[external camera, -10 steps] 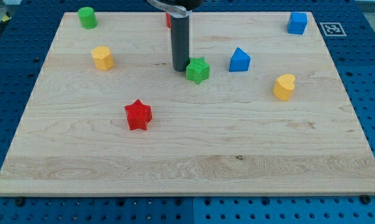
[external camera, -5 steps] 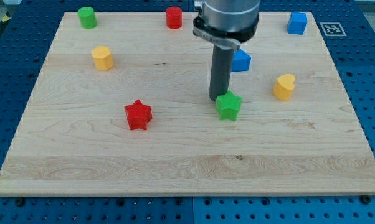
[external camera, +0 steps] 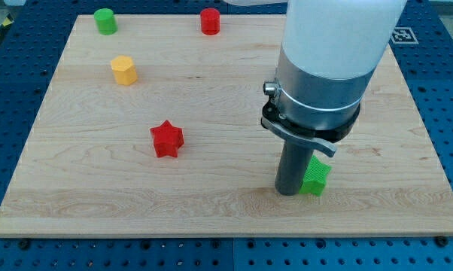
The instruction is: Push the green star to the bottom right
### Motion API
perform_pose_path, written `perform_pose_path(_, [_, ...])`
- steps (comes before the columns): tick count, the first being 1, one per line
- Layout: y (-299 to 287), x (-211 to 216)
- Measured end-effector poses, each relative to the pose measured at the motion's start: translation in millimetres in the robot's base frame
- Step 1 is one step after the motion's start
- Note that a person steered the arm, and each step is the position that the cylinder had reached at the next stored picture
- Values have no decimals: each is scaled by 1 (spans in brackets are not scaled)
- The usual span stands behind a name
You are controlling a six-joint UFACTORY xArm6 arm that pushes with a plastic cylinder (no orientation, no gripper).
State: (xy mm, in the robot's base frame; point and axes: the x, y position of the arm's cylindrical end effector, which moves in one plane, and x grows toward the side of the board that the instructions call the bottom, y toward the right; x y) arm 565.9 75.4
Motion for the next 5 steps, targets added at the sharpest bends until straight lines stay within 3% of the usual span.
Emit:
perform_pose_path(2, [5,-4])
perform_pose_path(4, [72,-3])
perform_pose_path(5, [63,-22])
